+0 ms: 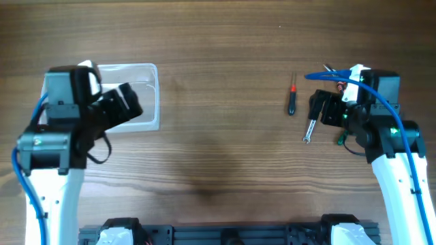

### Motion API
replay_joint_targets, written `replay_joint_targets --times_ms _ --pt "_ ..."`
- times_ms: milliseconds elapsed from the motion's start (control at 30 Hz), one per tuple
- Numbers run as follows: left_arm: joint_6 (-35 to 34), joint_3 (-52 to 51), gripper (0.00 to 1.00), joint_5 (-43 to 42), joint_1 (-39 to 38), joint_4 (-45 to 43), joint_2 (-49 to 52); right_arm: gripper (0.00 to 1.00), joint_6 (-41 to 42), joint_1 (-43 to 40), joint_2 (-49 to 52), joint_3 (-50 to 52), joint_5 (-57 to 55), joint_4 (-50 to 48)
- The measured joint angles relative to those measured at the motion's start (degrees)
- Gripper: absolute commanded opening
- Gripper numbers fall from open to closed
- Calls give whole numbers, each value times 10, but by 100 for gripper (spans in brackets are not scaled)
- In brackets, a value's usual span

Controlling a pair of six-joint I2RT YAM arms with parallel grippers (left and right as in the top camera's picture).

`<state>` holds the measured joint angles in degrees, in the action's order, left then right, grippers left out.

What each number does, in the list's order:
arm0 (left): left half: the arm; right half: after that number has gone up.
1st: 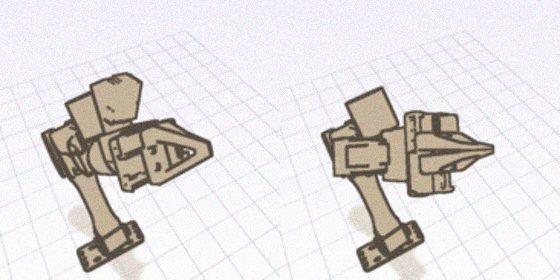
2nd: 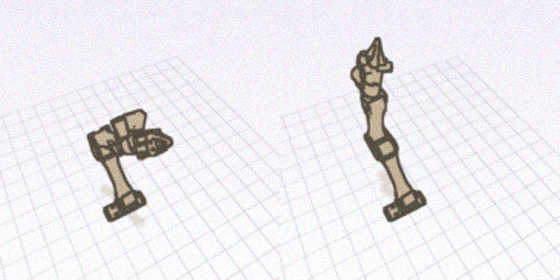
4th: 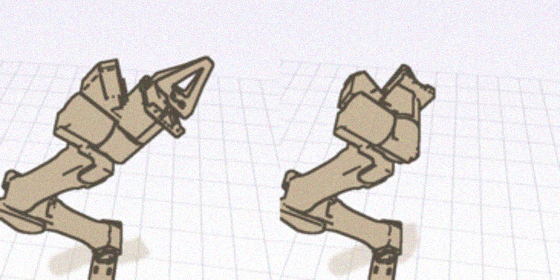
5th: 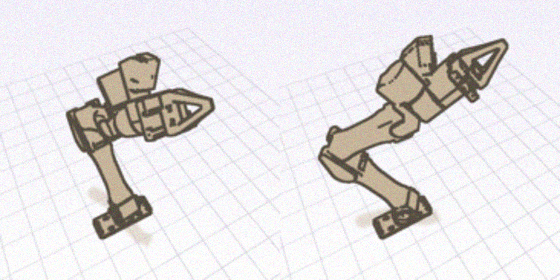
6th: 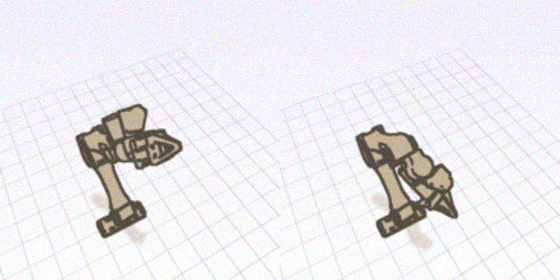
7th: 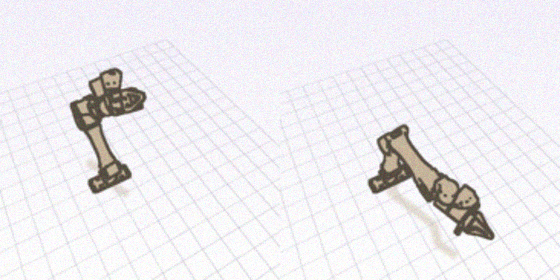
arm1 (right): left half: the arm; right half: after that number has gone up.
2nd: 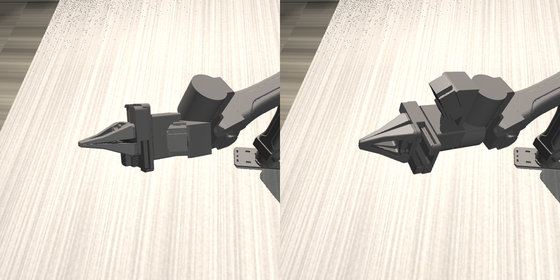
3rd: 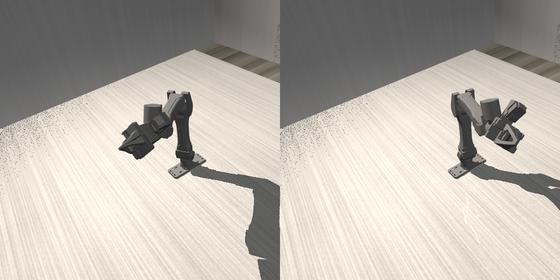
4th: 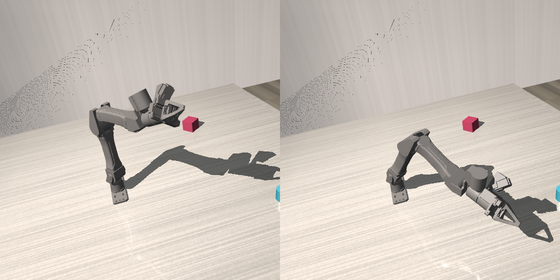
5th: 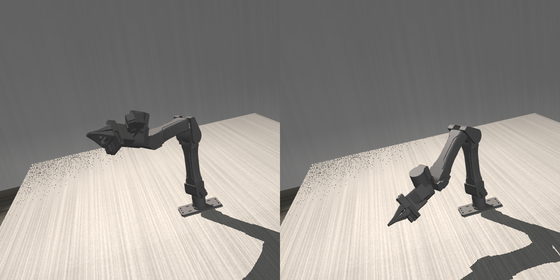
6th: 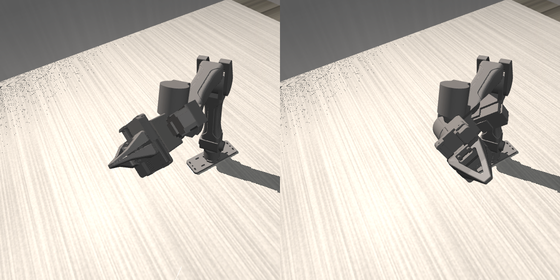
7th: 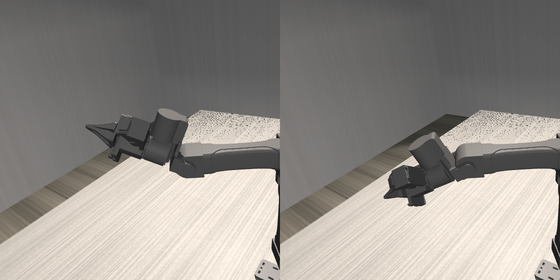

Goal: Pack container
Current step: 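Lower the left gripper onto the left rim of the clear container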

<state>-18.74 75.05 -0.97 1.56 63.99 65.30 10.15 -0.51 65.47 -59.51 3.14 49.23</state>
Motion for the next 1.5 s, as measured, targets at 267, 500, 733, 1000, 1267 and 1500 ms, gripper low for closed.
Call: replay_joint_targets --times_ms 267,500,733,1000,1267,1500 --pt "49 135 98 6 188 1 121 100 -15 0 0 -18 -7 33" --pt "167 149 83 61 253 -85 269 100 -41 0 0 -18 -7 39" --pt "244 149 86 92 273 -168 315 100 -45 0 0 -18 -8 44" --pt "342 149 86 95 291 -182 363 100 -45 0 0 -18 -8 44" --pt "417 149 87 40 292 -167 435 100 -45 0 0 -18 -8 48" --pt "429 149 68 19 292 -165 488 100 -45 0 0 -18 -8 62"
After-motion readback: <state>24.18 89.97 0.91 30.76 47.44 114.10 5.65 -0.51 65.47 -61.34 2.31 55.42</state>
